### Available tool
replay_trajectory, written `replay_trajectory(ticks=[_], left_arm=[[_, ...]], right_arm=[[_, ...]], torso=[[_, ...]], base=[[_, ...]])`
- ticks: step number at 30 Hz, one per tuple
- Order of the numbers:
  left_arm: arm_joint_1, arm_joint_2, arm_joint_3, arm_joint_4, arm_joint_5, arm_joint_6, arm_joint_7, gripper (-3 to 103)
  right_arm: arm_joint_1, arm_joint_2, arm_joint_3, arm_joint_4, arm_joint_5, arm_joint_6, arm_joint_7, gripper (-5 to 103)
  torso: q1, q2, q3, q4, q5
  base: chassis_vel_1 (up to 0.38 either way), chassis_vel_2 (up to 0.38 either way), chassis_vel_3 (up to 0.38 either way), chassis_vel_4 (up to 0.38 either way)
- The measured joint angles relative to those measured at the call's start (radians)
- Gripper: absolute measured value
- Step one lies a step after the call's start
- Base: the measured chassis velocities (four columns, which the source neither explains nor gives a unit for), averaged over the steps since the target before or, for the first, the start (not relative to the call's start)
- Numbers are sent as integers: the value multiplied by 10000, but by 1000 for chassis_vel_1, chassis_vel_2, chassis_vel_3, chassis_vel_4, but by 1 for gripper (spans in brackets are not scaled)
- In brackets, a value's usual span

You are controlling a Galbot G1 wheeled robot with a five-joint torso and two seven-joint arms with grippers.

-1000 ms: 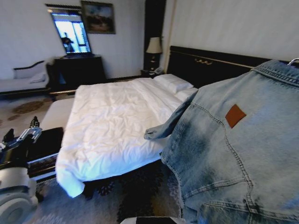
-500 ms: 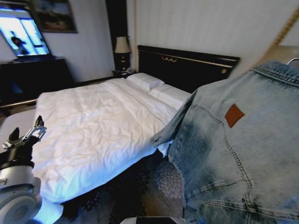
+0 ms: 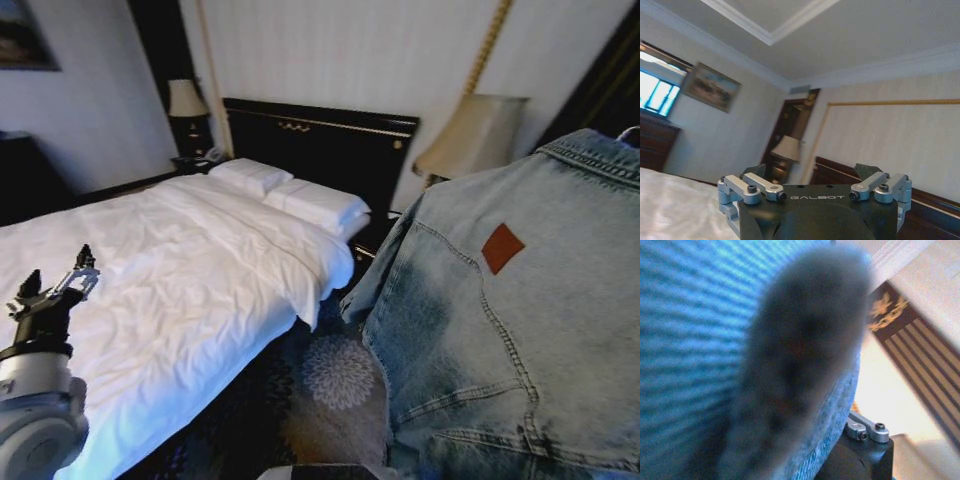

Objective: Pick up the clothes from the bed and hang them on the clothes hanger.

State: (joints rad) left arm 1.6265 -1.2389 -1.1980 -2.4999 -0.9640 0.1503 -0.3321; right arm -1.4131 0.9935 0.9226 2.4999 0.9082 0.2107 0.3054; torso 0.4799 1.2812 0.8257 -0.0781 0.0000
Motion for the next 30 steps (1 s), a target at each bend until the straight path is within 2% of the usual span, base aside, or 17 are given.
replay_trajectory(ticks=[14, 30], left_arm=[[12, 8, -11, 0, -41, -20, 5, 100], [-224, -92, 344, 0, 123, -21, 4, 100]], right_arm=[[-215, 259, 17, 0, -224, 3, -39, 14], [-44, 196, -199, 1, -582, 78, -200, 14]], torso=[[0, 1, 0, 0, 0], [-1, 1, 0, 0, 0]], base=[[-122, -125, -126, -125], [-126, -127, -128, -130]])
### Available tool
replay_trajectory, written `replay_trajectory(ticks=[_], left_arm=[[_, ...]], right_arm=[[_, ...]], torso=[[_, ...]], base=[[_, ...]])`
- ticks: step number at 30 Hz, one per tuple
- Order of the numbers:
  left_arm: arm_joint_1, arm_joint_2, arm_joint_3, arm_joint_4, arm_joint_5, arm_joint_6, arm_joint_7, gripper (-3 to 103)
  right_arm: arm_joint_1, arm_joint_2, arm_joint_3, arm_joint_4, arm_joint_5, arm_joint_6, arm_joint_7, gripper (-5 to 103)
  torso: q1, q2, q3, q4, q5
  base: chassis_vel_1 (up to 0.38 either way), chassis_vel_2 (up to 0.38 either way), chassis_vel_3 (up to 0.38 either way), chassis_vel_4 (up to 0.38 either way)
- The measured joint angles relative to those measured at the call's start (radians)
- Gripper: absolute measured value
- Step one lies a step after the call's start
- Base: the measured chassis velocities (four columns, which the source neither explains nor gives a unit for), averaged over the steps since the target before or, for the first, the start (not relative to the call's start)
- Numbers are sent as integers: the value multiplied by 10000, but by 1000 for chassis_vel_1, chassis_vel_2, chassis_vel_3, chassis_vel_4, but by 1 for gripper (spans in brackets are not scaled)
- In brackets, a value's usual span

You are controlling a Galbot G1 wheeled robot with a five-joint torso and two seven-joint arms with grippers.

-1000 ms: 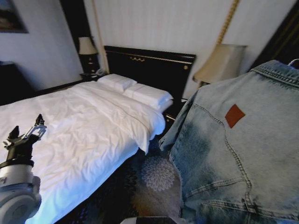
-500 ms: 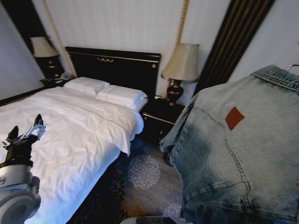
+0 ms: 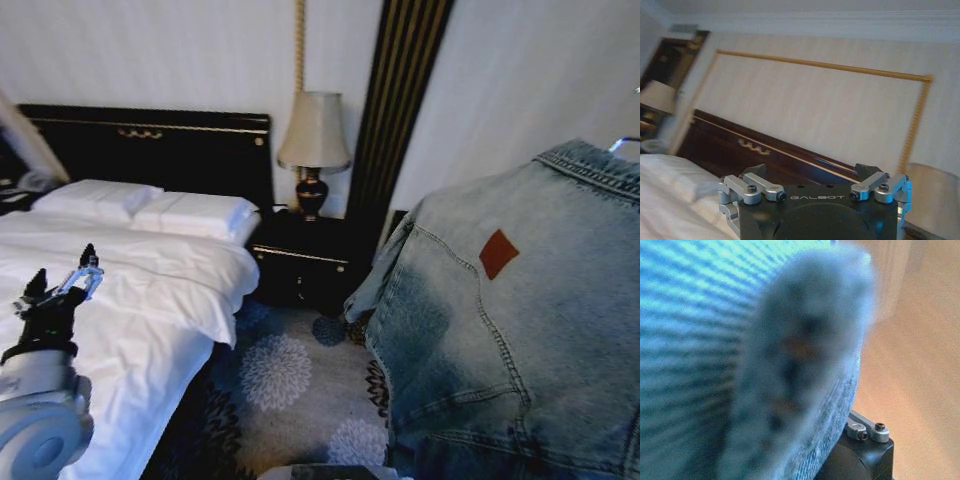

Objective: Pick up the clothes from the bed and hang them on the clothes hanger.

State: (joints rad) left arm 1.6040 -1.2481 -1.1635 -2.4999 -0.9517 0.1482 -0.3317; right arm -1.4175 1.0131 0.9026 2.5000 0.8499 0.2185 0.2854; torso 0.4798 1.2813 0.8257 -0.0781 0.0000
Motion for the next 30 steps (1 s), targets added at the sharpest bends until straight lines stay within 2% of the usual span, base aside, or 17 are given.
replay_trajectory(ticks=[11, 30], left_arm=[[-135, -48, 294, 0, 136, 12, 0, 100], [-91, -17, 195, 0, 109, 13, 7, 100]], right_arm=[[42, -10, -23, 0, -22, 8, -1, 14], [42, 86, -60, 0, -77, 10, 1, 14]], torso=[[0, 0, 0, 2, -1], [1, -1, 1, 1, 0]], base=[[-119, -122, -124, -122], [-129, -125, -129, -129]])
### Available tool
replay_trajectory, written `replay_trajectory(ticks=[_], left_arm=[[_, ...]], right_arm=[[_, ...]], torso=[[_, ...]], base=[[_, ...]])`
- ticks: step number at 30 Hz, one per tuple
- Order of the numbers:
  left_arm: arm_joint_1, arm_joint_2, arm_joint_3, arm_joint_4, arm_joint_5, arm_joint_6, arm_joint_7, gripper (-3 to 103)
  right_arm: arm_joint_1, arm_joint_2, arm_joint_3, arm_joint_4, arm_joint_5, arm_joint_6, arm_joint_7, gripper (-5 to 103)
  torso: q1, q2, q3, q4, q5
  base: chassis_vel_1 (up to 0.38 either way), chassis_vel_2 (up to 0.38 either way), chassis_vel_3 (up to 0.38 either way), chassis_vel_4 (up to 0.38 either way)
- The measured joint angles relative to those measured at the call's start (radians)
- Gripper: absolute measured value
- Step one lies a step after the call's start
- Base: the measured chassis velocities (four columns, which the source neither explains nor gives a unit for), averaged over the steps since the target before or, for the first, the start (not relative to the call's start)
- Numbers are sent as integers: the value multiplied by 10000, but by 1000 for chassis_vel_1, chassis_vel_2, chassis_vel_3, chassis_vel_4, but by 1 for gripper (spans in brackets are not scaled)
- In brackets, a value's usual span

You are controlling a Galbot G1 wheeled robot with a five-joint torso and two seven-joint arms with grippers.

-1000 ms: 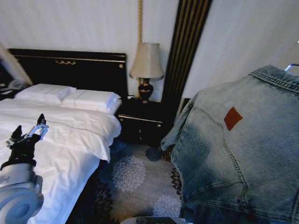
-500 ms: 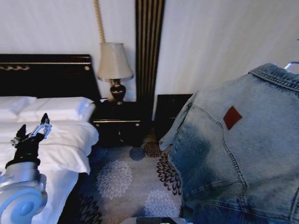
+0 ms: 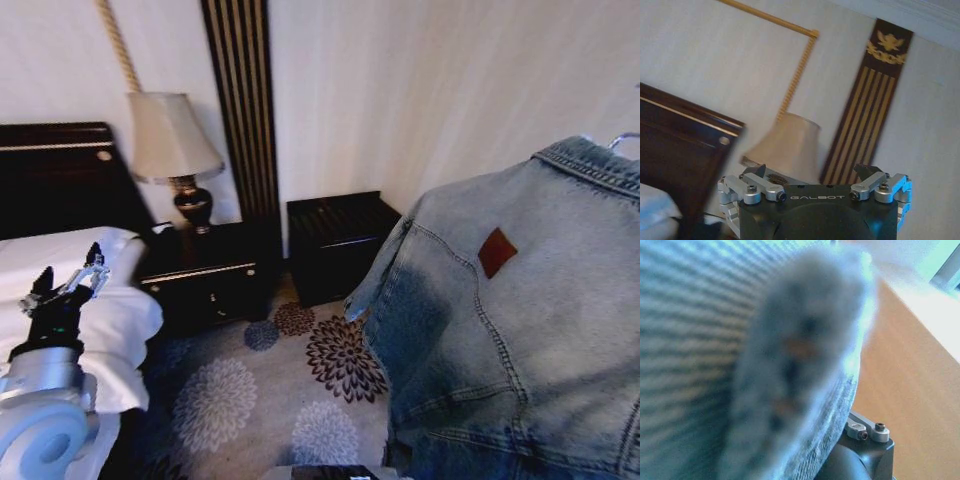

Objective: Pick up the clothes from the bed and hang them on the clothes hanger.

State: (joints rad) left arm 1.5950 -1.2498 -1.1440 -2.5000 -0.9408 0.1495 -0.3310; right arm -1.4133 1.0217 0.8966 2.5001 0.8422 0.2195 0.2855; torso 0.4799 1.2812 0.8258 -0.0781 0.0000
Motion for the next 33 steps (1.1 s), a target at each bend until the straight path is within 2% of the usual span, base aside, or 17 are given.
replay_trajectory(ticks=[33], left_arm=[[60, -41, -69, 0, -5, -10, 2, 100]], right_arm=[[17, 145, -51, 0, -40, 35, -21, 14]], torso=[[0, 0, 0, -1, 0]], base=[[-125, -128, -125, -125]])
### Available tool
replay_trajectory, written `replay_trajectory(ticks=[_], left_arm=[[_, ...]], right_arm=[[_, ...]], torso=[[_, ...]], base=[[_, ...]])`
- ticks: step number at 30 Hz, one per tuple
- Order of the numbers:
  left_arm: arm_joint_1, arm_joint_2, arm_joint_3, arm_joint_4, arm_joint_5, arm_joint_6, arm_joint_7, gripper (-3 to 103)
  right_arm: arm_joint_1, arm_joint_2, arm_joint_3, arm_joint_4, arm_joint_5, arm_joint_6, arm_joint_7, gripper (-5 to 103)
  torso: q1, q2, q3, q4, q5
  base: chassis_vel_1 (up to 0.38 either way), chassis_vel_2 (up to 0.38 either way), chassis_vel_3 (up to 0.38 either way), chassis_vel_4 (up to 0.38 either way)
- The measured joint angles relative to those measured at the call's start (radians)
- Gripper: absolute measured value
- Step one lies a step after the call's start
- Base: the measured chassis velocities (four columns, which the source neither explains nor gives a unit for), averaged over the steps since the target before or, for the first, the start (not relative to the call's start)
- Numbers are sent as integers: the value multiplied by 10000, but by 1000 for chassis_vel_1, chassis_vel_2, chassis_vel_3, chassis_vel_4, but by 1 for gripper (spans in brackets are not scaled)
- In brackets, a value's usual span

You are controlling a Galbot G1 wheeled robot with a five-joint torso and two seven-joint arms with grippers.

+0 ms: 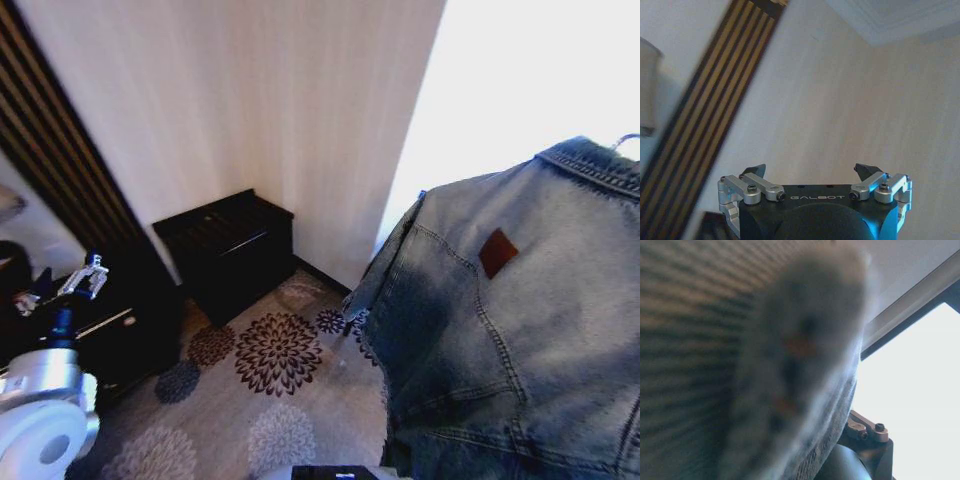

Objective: Pick up the clothes from the bed and hang them on the clothes hanger.

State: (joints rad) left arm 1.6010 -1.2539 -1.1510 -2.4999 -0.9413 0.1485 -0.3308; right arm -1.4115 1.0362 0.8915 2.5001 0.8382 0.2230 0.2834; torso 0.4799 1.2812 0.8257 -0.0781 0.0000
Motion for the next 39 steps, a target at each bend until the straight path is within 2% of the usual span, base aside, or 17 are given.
replay_trajectory(ticks=[39], left_arm=[[106, 43, -69, 0, -19, -40, 38, 100]], right_arm=[[-262, 262, 80, 0, -151, 95, -103, 14]], torso=[[-1, 0, 0, 2, -1]], base=[[-120, -125, -123, -125]])
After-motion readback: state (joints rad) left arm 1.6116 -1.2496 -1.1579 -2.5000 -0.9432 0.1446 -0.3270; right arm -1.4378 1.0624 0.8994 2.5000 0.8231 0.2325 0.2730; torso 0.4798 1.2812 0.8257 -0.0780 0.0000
